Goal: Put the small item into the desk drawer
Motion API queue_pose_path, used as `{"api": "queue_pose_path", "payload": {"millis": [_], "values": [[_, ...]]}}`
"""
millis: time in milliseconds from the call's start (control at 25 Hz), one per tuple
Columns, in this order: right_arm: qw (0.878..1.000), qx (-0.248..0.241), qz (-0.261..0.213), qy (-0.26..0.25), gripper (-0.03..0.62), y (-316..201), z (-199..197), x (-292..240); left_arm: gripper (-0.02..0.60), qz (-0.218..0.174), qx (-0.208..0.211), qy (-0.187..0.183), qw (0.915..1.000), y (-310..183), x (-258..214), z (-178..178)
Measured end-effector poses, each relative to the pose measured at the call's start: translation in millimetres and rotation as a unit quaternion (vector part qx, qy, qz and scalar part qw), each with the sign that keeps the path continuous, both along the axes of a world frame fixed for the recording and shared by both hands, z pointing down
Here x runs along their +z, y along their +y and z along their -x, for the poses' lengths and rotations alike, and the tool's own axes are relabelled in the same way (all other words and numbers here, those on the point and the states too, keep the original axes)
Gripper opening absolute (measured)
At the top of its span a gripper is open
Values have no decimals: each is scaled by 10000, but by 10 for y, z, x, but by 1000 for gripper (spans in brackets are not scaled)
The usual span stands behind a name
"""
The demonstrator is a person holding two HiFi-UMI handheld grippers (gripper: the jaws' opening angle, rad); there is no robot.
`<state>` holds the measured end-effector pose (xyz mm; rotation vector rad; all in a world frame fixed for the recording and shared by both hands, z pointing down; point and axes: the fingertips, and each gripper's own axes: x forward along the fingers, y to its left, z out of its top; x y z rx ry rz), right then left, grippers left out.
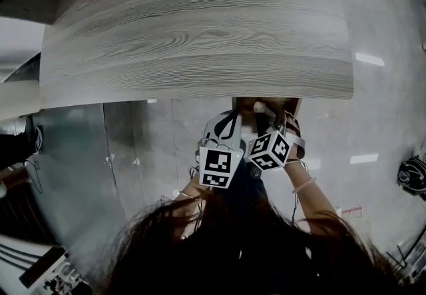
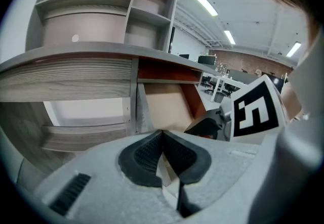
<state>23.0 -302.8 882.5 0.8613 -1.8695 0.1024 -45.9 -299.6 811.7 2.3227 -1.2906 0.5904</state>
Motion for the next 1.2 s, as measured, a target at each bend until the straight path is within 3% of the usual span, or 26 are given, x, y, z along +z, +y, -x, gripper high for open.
{"api": "queue_pose_path", "payload": {"millis": [640, 1200], "values": [[9992, 294, 194, -200, 158, 16, -2, 72, 15, 134, 52, -121, 9998, 124, 62, 11], [9979, 487, -9, -434, 163, 2, -26, -178, 15, 83, -21, -179, 9998, 234, -98, 33]]}}
